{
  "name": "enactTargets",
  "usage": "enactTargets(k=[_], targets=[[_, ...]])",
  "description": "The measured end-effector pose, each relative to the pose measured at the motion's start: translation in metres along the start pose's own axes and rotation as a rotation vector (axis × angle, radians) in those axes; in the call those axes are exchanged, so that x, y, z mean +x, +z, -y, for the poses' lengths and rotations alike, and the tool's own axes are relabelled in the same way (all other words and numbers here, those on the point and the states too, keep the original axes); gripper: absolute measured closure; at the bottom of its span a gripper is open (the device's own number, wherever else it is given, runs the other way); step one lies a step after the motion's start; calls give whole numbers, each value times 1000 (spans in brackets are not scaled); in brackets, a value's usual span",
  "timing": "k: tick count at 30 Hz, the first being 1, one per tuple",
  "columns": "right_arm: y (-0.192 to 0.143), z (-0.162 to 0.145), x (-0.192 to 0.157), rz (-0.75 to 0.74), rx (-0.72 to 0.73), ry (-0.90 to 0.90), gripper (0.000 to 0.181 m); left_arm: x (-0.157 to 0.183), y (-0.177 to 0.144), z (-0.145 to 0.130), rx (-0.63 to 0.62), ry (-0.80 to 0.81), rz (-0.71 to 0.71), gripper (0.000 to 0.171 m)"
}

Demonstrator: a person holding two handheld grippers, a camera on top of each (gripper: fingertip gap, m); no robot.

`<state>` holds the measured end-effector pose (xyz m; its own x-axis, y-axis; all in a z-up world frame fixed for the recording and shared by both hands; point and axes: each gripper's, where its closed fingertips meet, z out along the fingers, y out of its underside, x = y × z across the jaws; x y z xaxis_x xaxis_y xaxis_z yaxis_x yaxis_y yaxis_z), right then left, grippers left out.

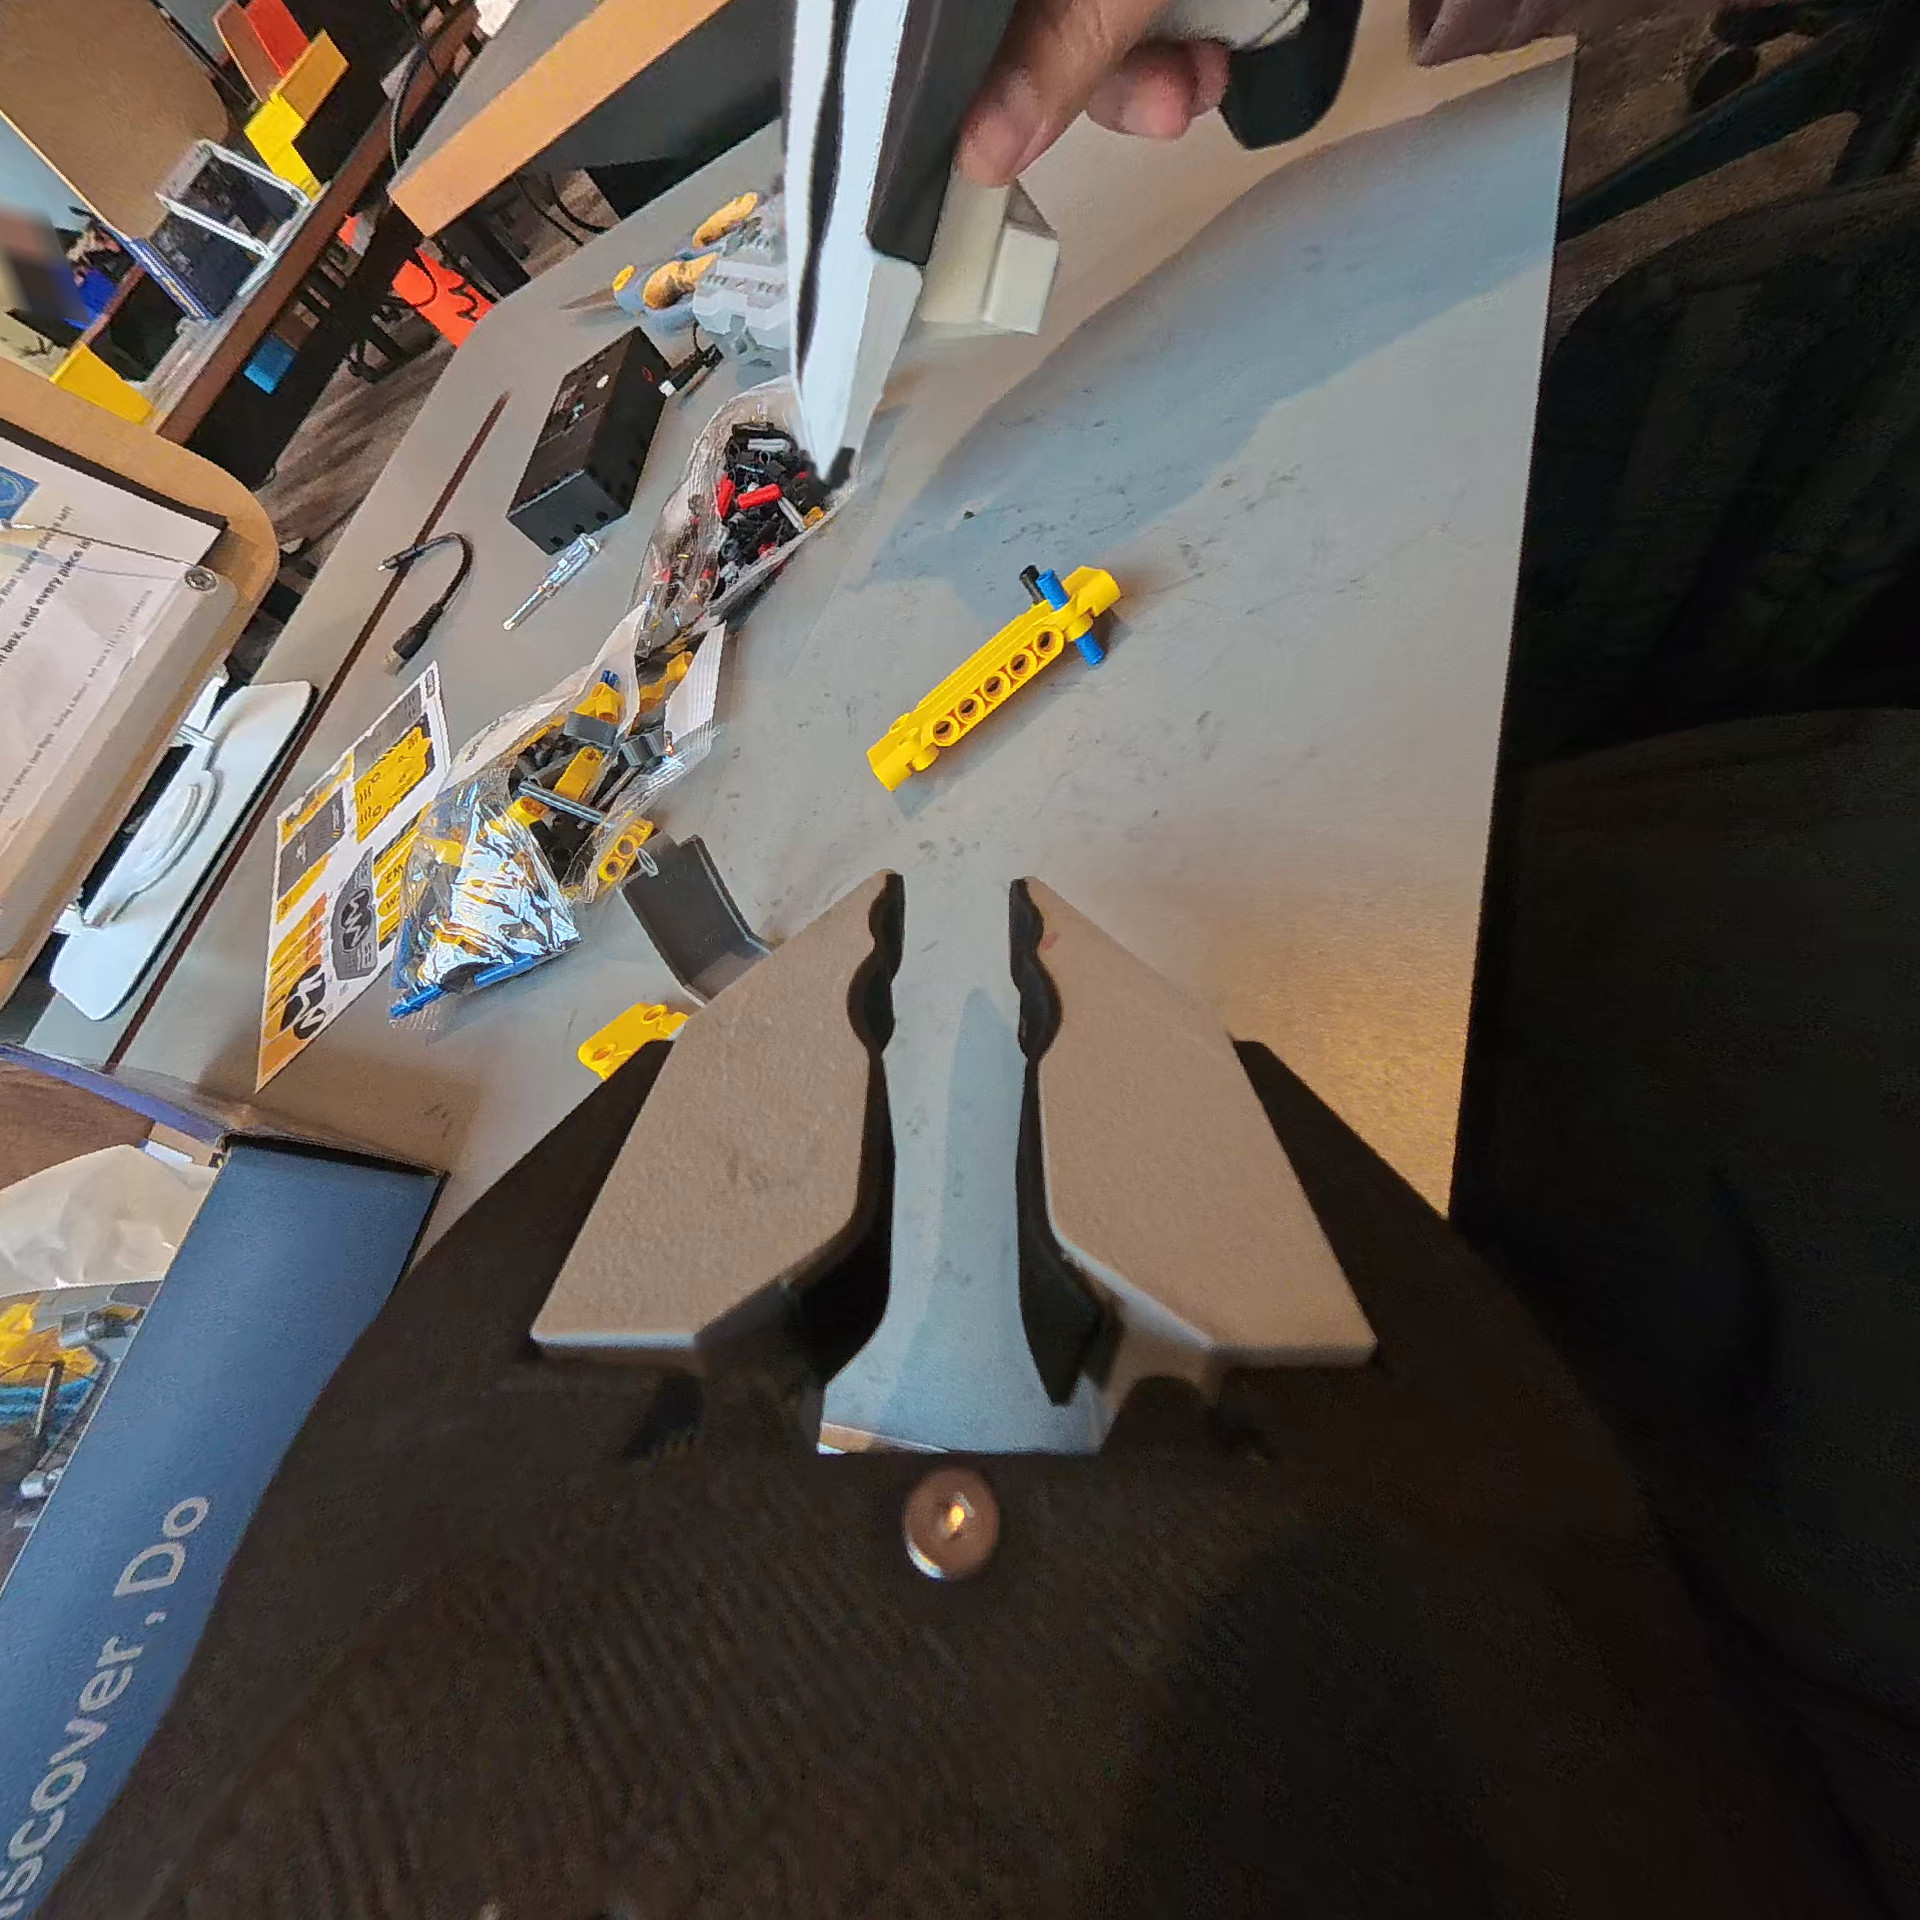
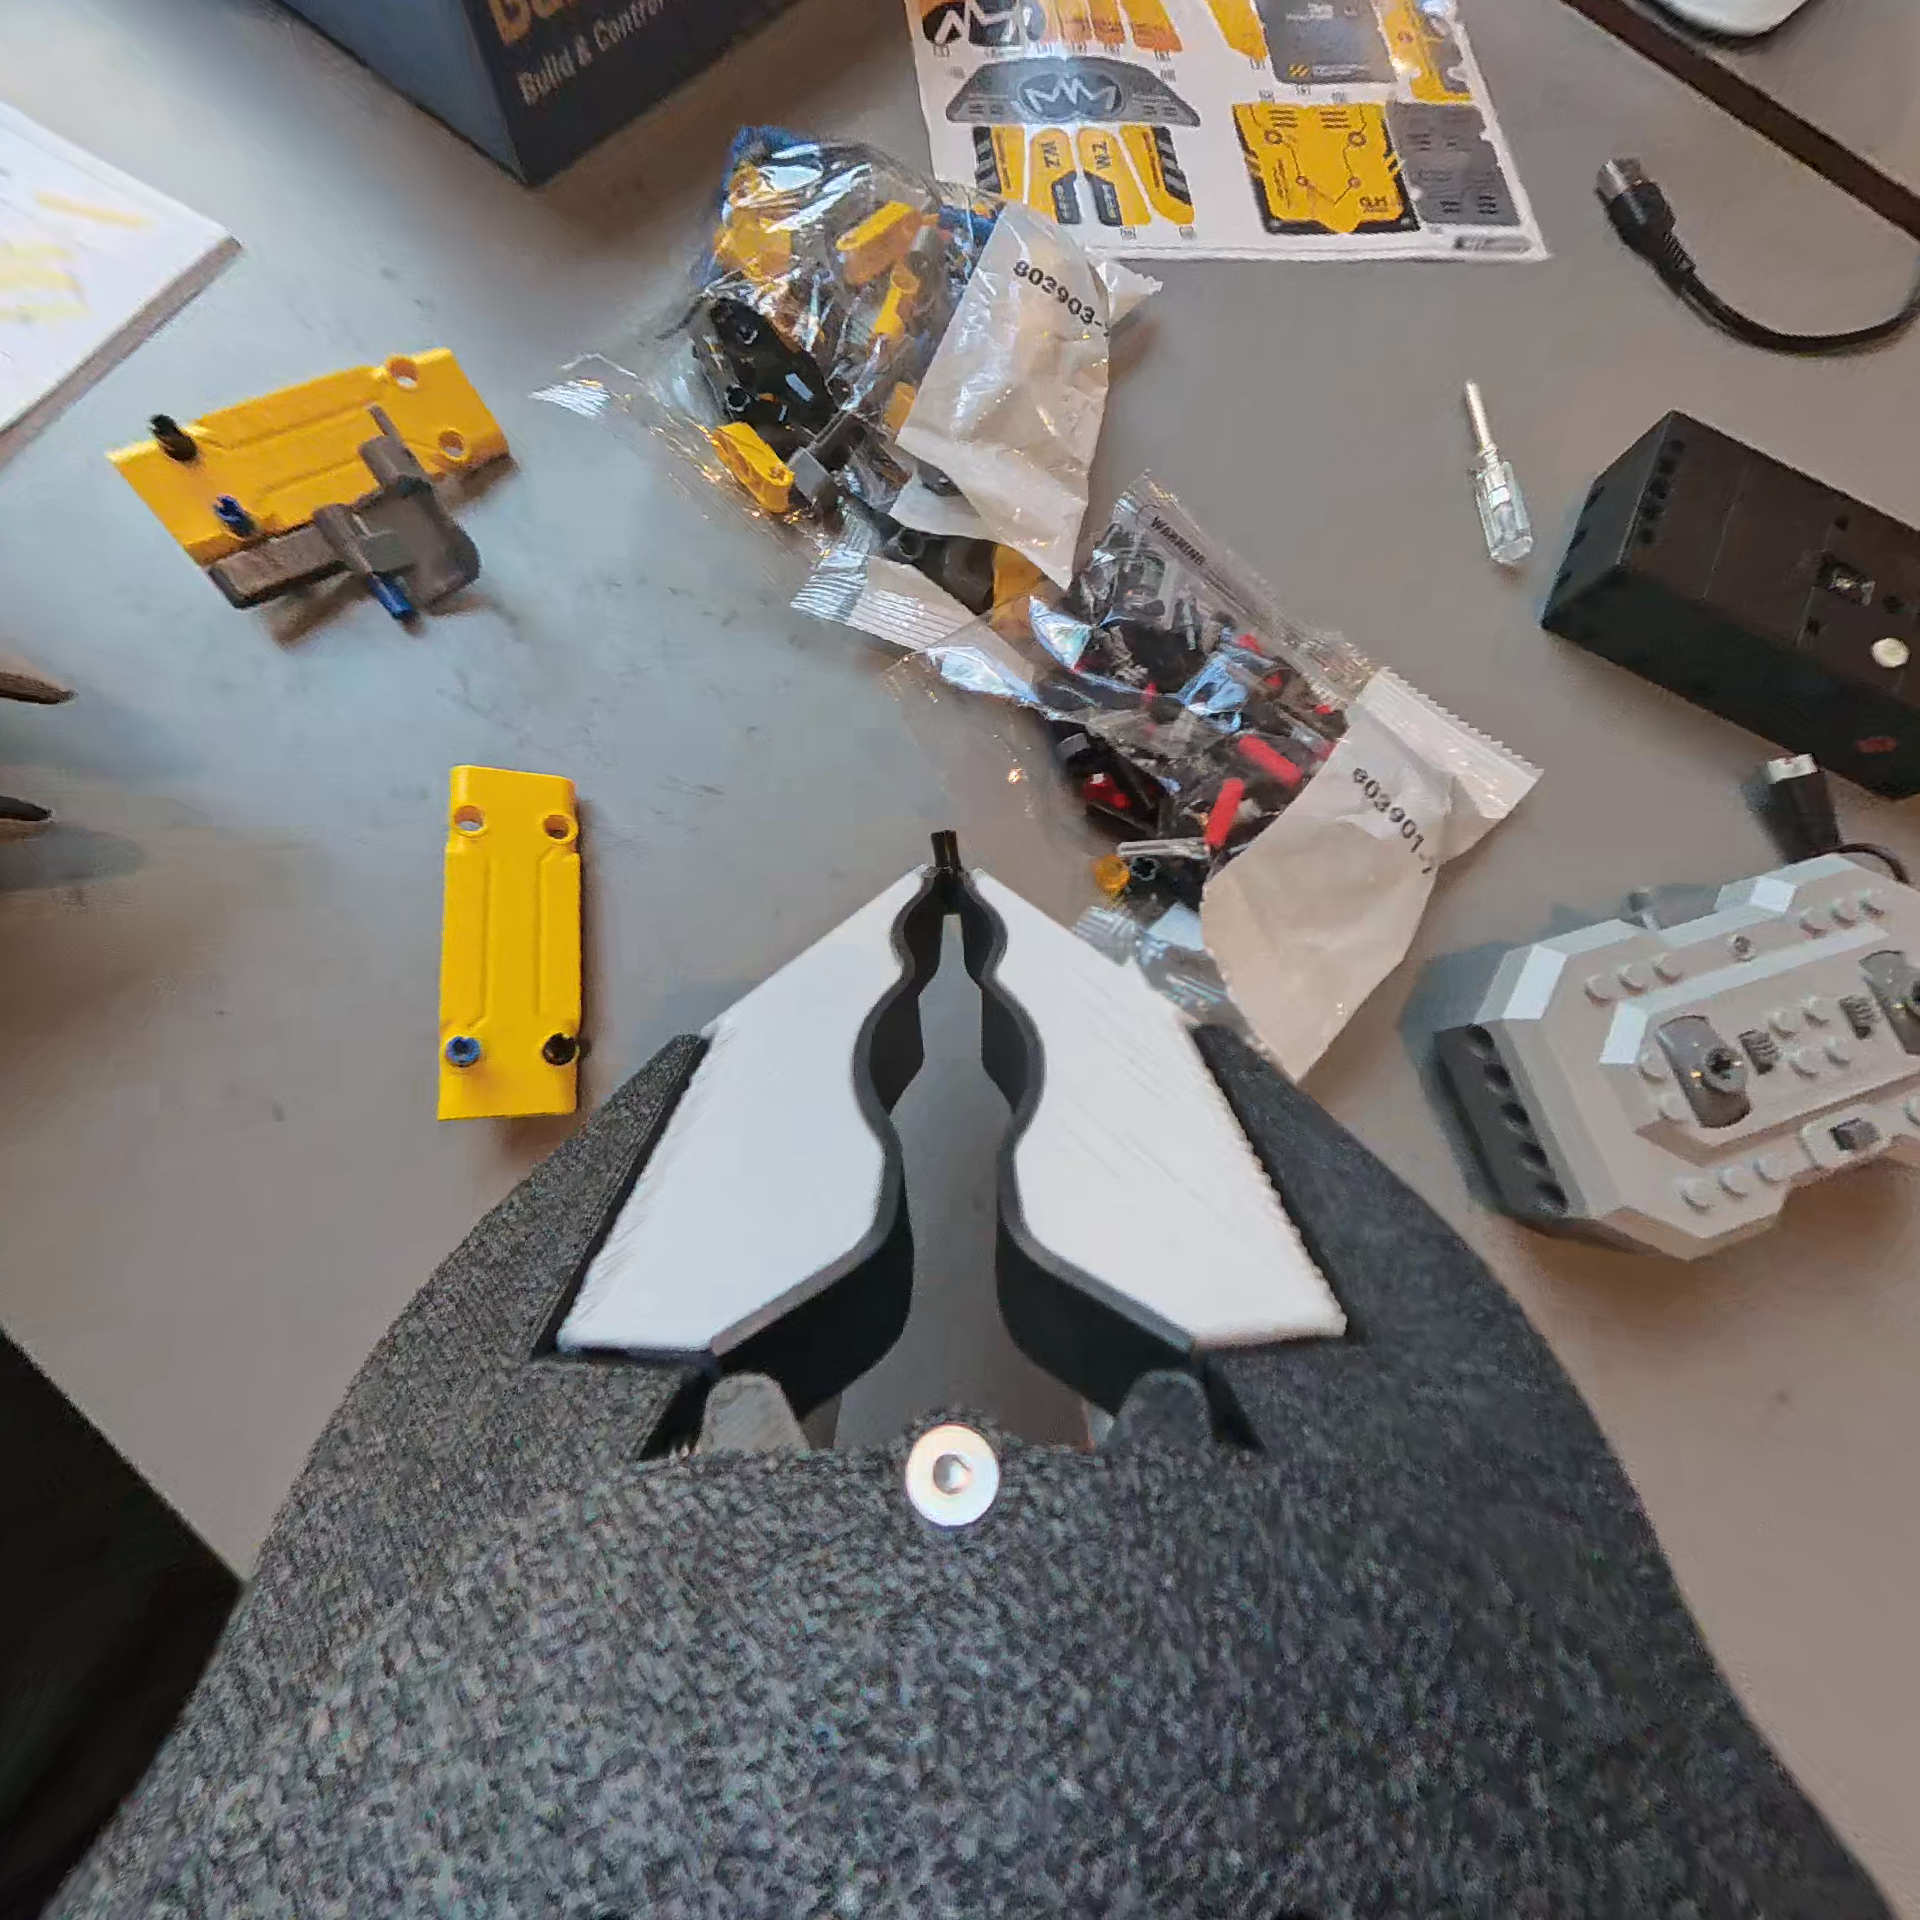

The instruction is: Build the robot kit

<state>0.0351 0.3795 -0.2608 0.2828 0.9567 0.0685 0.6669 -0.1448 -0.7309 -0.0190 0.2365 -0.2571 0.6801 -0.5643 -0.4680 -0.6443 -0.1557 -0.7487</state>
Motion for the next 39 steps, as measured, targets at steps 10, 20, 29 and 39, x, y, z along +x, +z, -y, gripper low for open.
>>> enactTargets(k=[10, 20, 29, 39], targets=[[4, -20, 1, -54, -5, -55, 172, 1, 1, -2, -13, 4, -5, 154], [0, -20, 5, -51, 9, -75, 167, 1, 1, -1, -12, -3, -13, 155], [5, -4, 28, -213, 77, 15, 164, 1, 1, -1, -12, 2, -12, 154], [8, 1, 28, -233, 112, -1, 165, 2, 1, -1, -9, 13, -8, 154]])
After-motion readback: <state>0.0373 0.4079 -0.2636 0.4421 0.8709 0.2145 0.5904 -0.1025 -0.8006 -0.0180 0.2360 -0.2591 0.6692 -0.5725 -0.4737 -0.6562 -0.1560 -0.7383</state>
